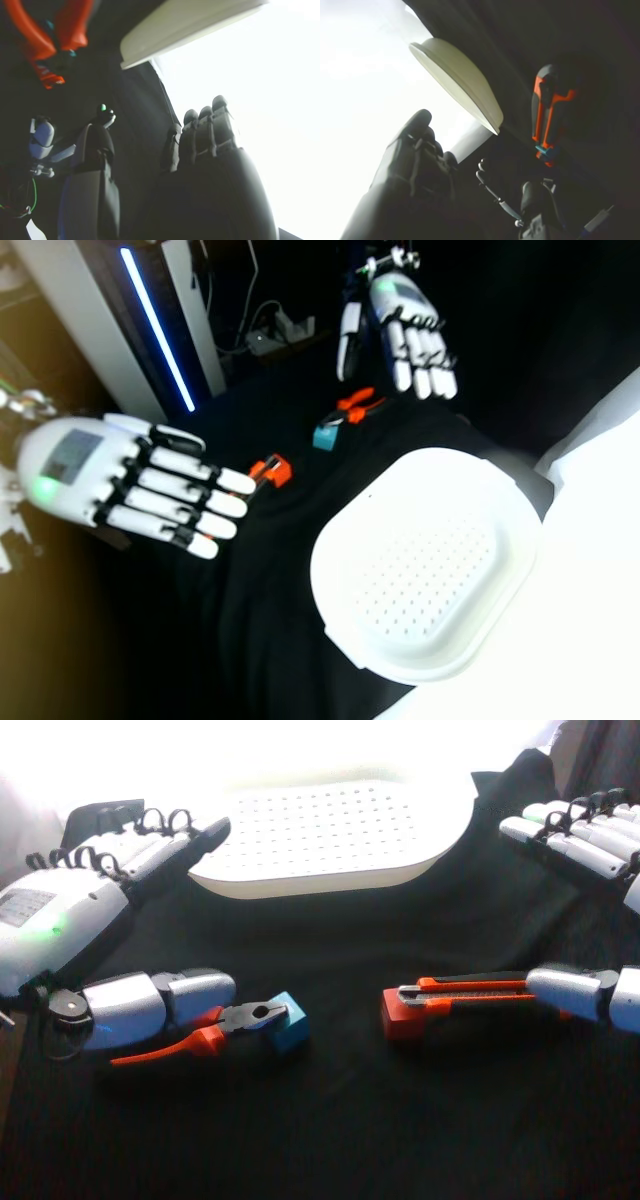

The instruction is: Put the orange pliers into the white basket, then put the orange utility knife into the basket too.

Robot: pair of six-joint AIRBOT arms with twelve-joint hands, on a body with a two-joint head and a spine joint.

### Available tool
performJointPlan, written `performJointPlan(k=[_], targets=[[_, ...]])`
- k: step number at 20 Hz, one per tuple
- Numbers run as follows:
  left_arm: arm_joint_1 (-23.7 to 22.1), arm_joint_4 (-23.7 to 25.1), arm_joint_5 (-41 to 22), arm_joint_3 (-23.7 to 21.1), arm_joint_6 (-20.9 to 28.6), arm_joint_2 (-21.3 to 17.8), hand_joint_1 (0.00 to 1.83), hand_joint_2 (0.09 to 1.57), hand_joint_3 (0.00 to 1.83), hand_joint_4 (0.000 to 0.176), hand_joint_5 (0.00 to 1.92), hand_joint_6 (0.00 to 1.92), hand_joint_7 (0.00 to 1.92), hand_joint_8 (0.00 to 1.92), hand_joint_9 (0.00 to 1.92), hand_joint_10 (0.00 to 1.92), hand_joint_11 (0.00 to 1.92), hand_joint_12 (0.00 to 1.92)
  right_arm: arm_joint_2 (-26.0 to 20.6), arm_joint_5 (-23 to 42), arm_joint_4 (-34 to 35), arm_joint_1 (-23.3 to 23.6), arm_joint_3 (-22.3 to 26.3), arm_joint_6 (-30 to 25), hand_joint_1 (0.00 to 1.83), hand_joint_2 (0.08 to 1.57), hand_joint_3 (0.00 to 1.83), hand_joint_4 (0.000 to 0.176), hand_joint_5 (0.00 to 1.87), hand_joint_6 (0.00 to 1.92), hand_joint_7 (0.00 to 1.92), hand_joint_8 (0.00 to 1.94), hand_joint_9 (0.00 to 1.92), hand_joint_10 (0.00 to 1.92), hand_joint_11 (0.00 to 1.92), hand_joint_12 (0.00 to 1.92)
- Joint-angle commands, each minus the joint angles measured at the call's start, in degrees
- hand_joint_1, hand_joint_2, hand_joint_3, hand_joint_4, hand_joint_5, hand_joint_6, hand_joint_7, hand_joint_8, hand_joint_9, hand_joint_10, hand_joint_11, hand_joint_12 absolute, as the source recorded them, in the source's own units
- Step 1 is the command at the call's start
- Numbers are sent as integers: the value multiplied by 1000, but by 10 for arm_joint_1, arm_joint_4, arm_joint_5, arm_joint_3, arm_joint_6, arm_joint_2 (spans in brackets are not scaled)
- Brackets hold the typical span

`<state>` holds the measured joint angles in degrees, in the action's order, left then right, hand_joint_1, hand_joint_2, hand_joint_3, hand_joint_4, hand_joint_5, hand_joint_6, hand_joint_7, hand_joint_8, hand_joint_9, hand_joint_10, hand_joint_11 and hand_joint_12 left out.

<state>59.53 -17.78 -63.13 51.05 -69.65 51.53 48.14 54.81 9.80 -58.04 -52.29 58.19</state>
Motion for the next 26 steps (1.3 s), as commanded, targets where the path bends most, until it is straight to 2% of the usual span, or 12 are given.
performJointPlan(k=[1,3,5,9,11,13,15,17,18,21,24,26], targets=[[-1,5,-75,2,0,1,343,1204,2,76,0,0,0,0,0,0,0,201,-1,69,2,7,-4,2,369,1289,27,5,0,0,0,0,0,0,0,0],[8,1,-81,-2,0,2,341,1205,0,87,0,0,0,0,0,0,0,355,0,69,5,6,-4,2,359,1283,12,0,0,0,0,0,0,0,0,0],[21,-8,-91,-9,1,3,376,1201,1,90,0,0,0,0,0,0,0,247,2,69,7,6,-4,2,374,1277,6,0,0,0,0,0,0,0,0,0],[39,-11,-71,-16,4,14,457,1155,0,49,0,0,0,0,0,0,0,21,5,69,9,6,-6,2,379,1277,5,0,0,0,0,0,0,0,0,0],[45,-17,-65,-14,14,26,546,1137,0,46,0,0,18,7,25,10,77,37,7,69,9,6,-6,2,391,1267,0,17,0,0,0,0,0,0,0,0],[46,-21,-42,-10,17,38,544,1124,1,54,32,5,79,11,81,19,2,639,9,69,10,6,-6,2,412,1270,0,15,0,0,0,0,0,0,0,0],[49,-30,-32,-8,17,47,623,1111,0,51,111,19,115,14,115,40,0,877,10,69,10,6,-7,2,430,1274,2,24,0,0,0,0,0,0,0,0],[52,-40,-23,-5,17,54,723,1116,1,0,190,18,164,14,116,55,0,833,10,69,10,6,-7,2,430,1278,3,26,0,0,0,0,0,0,0,0],[52,-43,-17,-2,17,57,753,1121,1,0,215,16,187,15,119,72,0,789,10,69,10,6,-7,2,431,1279,3,29,0,0,0,0,0,0,0,0],[52,-49,-1,4,17,65,852,1140,2,0,370,53,329,117,1,851,0,1372,12,69,11,6,-7,2,432,1277,1,34,0,0,0,0,0,0,0,0],[52,-49,6,4,17,68,854,1144,0,25,360,311,152,757,0,1127,0,1612,12,69,11,6,-7,2,398,1291,5,20,0,0,0,0,0,0,0,0],[55,-49,8,1,17,69,853,1132,0,49,220,658,108,832,0,1082,0,1553,12,69,11,6,-7,2,404,1294,6,9,0,0,0,0,0,0,0,0]])
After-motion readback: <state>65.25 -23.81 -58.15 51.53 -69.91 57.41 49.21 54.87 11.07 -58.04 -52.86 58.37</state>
